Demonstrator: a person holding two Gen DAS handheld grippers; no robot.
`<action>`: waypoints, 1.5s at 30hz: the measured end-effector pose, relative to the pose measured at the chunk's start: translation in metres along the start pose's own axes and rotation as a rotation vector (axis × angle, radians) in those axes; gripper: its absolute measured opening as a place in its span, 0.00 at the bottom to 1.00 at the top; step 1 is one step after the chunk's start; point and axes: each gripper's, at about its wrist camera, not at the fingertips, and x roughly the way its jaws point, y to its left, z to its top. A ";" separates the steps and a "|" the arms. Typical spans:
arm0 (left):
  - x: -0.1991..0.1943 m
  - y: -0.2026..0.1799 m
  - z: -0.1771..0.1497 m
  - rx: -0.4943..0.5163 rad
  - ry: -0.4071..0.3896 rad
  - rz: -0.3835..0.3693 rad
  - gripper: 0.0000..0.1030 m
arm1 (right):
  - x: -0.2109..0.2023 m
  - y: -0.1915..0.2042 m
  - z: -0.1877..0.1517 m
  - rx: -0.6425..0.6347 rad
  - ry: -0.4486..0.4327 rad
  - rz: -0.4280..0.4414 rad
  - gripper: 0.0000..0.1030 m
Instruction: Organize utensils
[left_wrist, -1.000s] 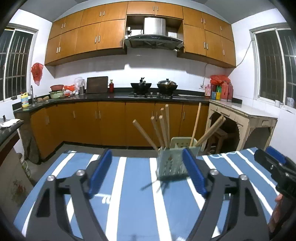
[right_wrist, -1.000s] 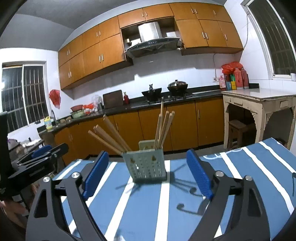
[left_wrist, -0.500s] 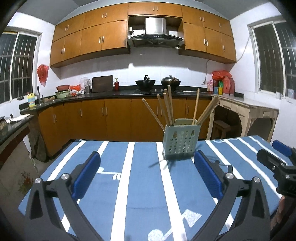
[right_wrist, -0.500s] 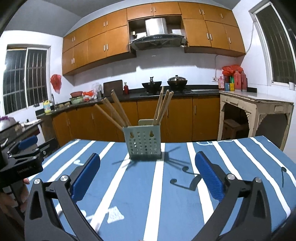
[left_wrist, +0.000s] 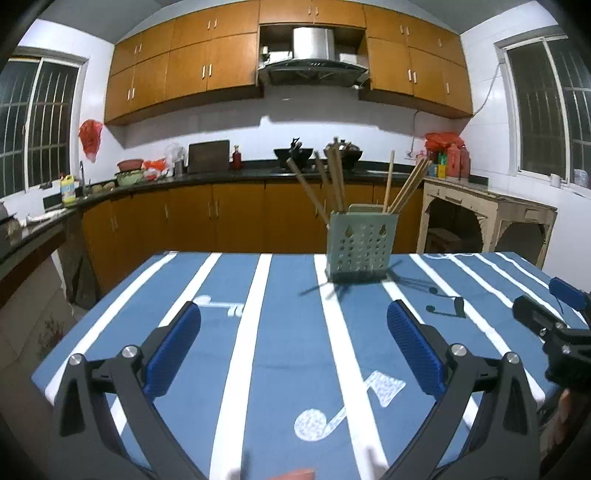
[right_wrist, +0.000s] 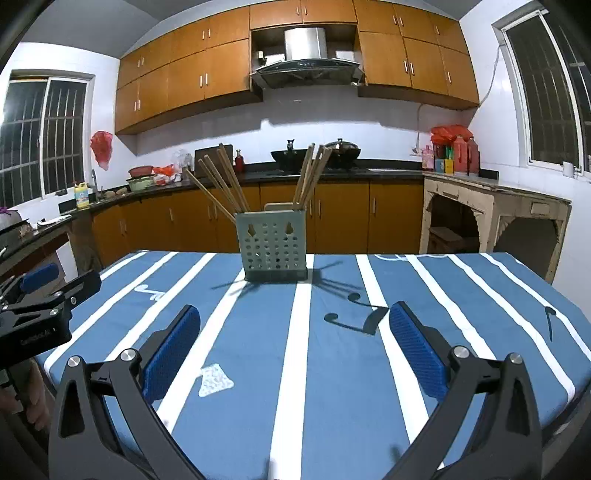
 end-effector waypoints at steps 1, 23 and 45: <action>0.000 0.001 -0.003 -0.002 0.005 0.008 0.96 | 0.000 -0.001 -0.001 0.006 0.003 -0.002 0.98; -0.005 -0.002 -0.019 0.012 0.015 0.012 0.96 | 0.001 -0.004 -0.011 0.014 0.018 -0.010 0.98; -0.005 -0.003 -0.019 0.010 0.015 0.013 0.96 | 0.002 -0.005 -0.012 0.021 0.024 -0.014 0.98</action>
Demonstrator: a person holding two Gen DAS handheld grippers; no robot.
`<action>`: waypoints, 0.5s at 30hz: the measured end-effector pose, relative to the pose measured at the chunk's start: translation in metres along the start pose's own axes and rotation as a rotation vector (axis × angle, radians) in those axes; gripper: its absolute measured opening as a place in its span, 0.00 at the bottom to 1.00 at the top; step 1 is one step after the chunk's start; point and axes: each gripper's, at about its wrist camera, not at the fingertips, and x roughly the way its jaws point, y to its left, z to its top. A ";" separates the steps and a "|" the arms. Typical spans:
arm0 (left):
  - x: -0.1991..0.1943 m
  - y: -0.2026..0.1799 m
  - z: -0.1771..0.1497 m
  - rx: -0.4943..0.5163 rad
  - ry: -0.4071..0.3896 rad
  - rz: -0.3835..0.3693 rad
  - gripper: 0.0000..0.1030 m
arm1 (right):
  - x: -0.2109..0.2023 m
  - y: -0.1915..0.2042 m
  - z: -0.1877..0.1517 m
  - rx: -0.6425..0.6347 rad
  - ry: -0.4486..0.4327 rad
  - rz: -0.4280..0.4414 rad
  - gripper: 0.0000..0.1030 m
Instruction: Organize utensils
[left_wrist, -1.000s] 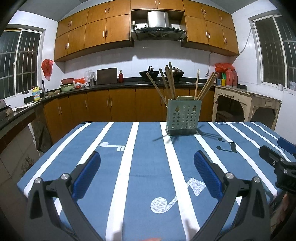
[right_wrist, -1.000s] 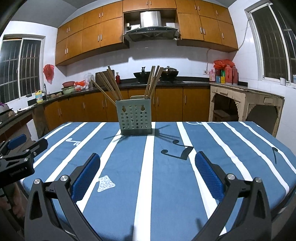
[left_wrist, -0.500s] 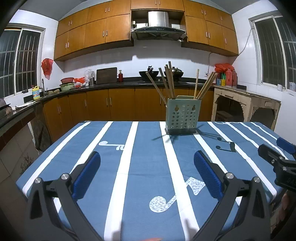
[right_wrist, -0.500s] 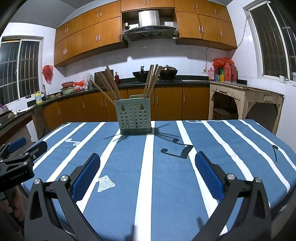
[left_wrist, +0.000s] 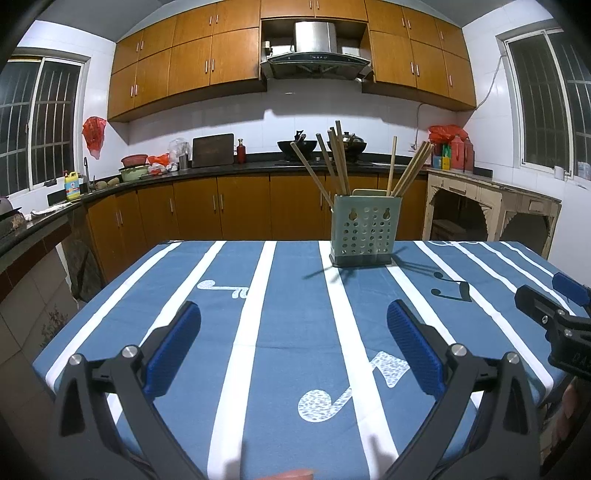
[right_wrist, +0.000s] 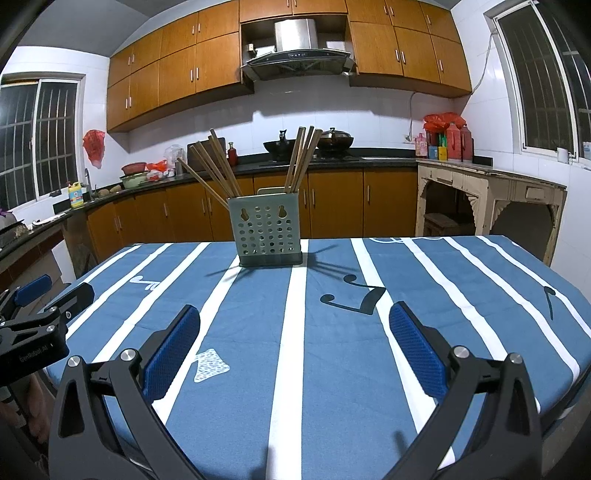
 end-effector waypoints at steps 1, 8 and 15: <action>0.000 0.000 0.000 0.000 0.000 0.000 0.96 | 0.000 0.000 -0.001 0.002 0.001 0.001 0.98; 0.000 0.000 -0.001 0.000 0.005 0.000 0.96 | 0.001 0.000 -0.002 0.003 0.004 -0.002 0.98; 0.000 -0.001 -0.001 0.000 0.004 0.000 0.96 | 0.000 0.000 -0.003 0.004 0.004 -0.002 0.98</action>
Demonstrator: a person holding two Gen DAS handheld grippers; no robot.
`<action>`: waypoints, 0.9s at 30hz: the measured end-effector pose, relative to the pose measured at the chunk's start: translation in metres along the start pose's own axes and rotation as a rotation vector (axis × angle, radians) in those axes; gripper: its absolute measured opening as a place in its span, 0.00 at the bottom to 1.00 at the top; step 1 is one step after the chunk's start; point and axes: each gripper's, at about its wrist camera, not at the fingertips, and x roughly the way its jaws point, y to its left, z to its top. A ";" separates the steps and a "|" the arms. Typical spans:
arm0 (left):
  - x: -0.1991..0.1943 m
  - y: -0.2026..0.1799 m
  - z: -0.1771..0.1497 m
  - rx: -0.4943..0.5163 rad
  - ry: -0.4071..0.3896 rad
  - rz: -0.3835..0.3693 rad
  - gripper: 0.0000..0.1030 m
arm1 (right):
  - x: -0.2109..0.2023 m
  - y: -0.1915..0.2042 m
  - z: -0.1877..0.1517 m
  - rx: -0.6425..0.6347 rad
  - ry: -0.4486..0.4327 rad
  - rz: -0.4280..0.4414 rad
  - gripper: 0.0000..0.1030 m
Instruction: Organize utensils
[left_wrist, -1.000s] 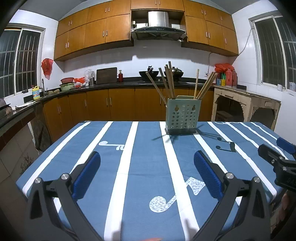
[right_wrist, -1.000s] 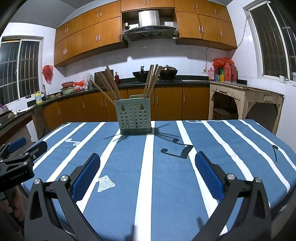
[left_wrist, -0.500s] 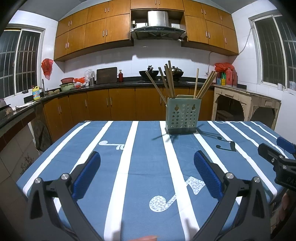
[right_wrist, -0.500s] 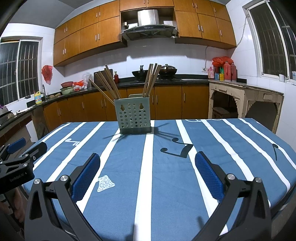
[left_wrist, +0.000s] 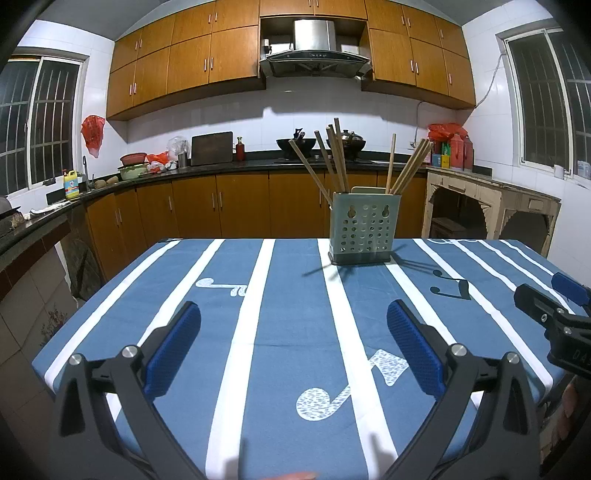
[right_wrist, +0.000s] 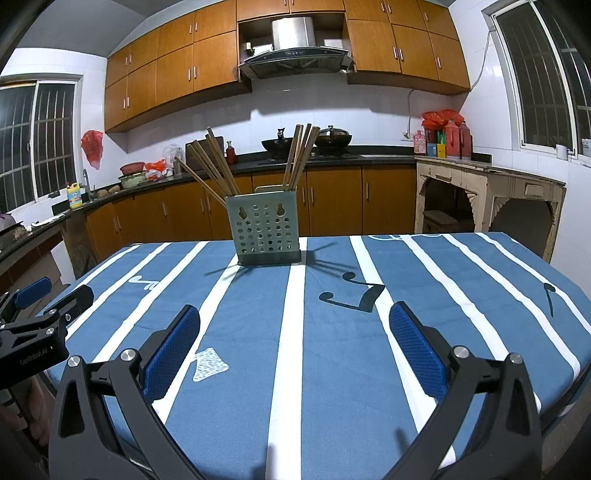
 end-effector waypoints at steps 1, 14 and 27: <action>0.000 0.000 0.000 0.000 0.000 0.000 0.96 | 0.000 0.000 -0.001 0.001 0.001 0.000 0.98; 0.000 0.000 0.001 0.001 0.001 0.001 0.96 | 0.001 -0.001 0.000 0.002 0.002 0.000 0.98; 0.000 0.001 0.001 0.000 0.003 -0.001 0.96 | 0.001 -0.001 0.001 0.002 0.002 0.000 0.98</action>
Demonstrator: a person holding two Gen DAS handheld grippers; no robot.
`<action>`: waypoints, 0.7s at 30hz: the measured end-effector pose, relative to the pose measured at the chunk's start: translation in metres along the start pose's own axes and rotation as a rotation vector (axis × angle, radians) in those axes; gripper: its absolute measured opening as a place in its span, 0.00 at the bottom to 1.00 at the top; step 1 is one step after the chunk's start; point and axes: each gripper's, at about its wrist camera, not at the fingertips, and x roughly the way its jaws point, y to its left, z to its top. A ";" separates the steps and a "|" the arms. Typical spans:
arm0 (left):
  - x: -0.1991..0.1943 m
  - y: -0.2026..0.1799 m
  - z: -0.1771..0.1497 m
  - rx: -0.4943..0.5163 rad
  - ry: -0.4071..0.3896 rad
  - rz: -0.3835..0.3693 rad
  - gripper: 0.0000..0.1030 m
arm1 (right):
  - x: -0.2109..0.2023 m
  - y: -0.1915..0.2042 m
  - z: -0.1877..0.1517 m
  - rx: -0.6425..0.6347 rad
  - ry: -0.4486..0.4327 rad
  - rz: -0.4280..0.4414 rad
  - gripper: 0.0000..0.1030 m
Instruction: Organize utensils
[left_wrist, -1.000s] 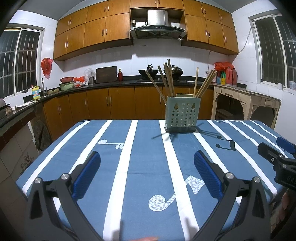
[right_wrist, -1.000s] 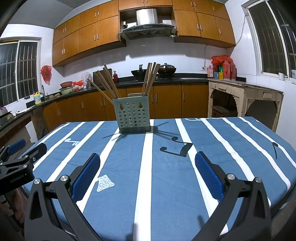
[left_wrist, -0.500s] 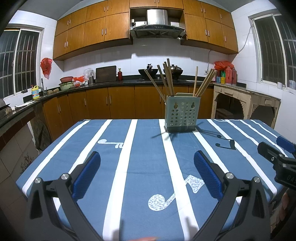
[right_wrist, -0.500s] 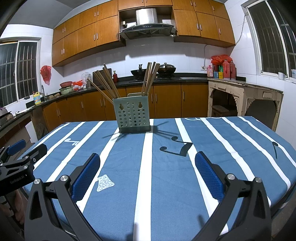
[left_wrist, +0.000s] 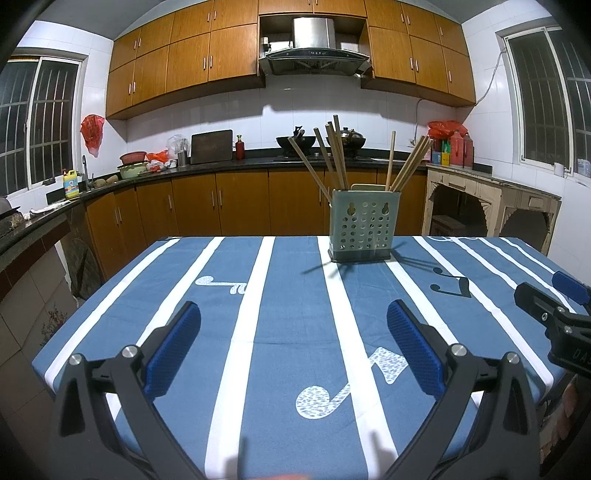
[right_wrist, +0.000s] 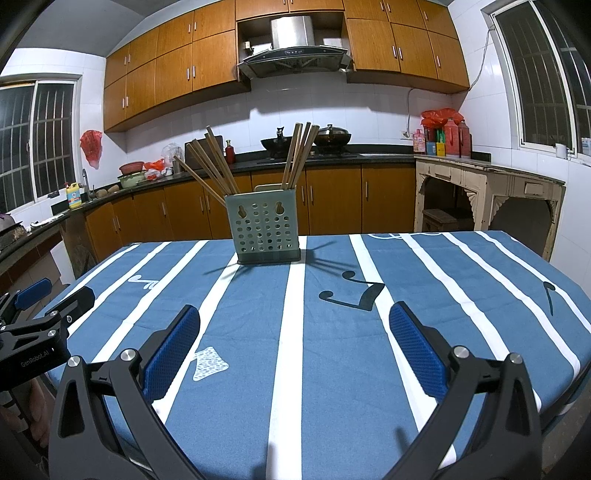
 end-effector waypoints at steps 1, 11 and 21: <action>0.000 0.000 0.000 0.000 0.000 0.000 0.96 | 0.000 0.000 0.000 0.000 0.000 0.000 0.98; 0.000 0.000 -0.001 0.000 0.001 0.000 0.96 | 0.000 0.000 0.001 0.000 0.001 0.000 0.98; -0.001 0.001 0.000 0.001 0.002 -0.001 0.96 | 0.000 0.001 0.000 0.002 0.002 0.000 0.98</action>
